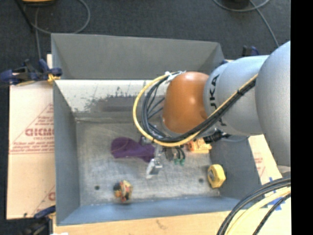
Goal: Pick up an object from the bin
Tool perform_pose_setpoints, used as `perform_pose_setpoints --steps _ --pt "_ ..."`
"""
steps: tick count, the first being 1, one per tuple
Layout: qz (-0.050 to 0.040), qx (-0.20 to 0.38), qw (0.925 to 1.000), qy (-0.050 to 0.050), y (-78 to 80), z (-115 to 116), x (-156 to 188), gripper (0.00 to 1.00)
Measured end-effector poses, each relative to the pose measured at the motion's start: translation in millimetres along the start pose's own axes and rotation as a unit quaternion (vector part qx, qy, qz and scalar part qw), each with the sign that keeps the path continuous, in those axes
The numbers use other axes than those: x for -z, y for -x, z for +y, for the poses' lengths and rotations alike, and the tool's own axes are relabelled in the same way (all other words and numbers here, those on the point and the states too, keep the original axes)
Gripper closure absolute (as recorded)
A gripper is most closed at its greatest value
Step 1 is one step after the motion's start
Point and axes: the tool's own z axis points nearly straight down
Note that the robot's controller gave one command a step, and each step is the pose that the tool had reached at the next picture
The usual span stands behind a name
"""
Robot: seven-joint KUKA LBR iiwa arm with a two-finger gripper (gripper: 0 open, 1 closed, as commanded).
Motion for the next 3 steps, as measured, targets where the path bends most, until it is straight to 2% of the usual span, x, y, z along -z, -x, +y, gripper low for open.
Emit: perform_pose_setpoints --steps 1,2,3 --pt "-0.0063 -0.017 0.9998 0.000 26.4 31.4 -30.8 0.00" --pt "-0.0025 -0.023 0.9997 -0.001 25.0 32.8 -37.0 1.00" --pt "-0.0025 -0.023 0.9997 -0.001 25.0 32.8 -37.1 1.00"
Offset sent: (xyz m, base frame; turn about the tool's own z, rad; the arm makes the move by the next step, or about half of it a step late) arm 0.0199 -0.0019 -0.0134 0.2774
